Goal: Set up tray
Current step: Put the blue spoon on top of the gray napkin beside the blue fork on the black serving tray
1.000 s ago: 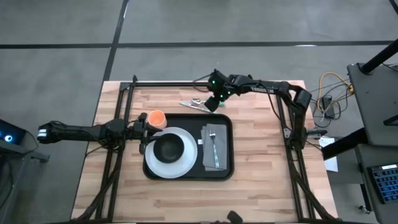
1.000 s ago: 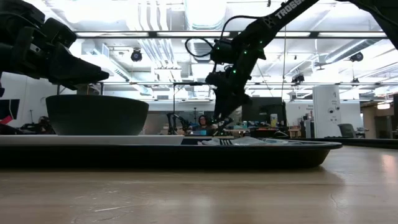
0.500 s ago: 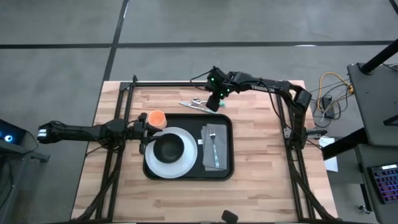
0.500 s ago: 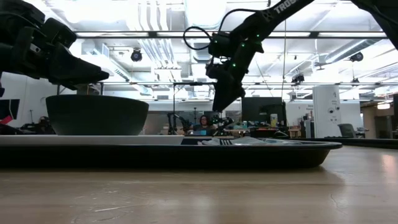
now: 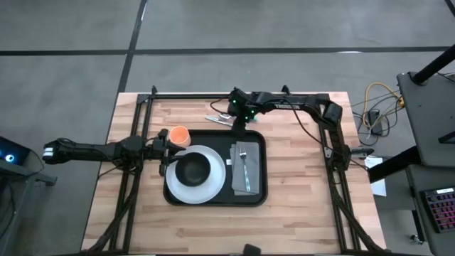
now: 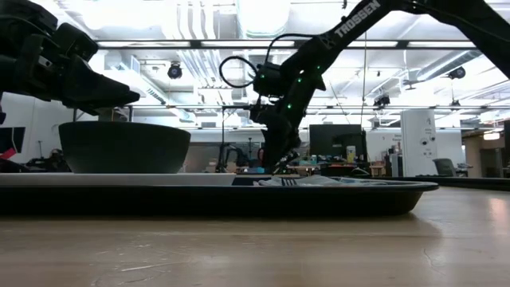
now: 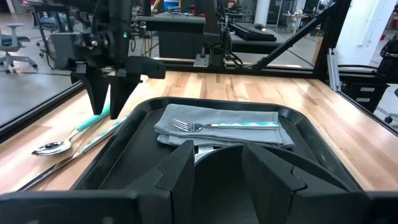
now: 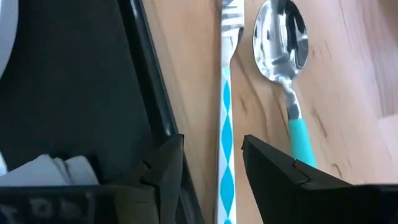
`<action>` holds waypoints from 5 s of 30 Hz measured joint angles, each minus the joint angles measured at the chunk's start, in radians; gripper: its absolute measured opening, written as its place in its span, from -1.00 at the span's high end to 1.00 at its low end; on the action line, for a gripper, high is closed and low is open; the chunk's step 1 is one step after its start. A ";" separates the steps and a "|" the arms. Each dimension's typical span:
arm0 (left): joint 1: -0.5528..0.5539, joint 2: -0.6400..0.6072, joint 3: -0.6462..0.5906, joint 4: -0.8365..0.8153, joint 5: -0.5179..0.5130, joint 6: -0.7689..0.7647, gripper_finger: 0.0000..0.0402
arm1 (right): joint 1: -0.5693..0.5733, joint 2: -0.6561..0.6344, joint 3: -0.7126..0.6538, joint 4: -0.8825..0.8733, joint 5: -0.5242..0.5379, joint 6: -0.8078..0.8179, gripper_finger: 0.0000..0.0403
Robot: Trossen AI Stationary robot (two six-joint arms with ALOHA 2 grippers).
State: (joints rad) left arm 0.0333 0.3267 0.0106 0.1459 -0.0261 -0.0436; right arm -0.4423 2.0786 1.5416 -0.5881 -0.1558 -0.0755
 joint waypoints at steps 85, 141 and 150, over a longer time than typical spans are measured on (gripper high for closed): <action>0.000 0.000 0.000 0.000 0.000 0.000 0.41 | -0.034 0.382 0.562 -0.628 0.027 -0.091 0.37; 0.000 0.000 0.000 0.000 0.000 0.000 0.41 | -0.119 0.419 0.655 -0.626 -0.002 -0.248 -0.04; 0.000 0.000 0.000 0.000 0.000 0.000 0.41 | -0.119 0.419 0.655 -0.629 -0.002 -0.219 0.37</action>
State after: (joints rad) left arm 0.0332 0.3271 0.0109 0.1459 -0.0260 -0.0433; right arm -0.5613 2.4973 2.1967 -1.2167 -0.1581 -0.2948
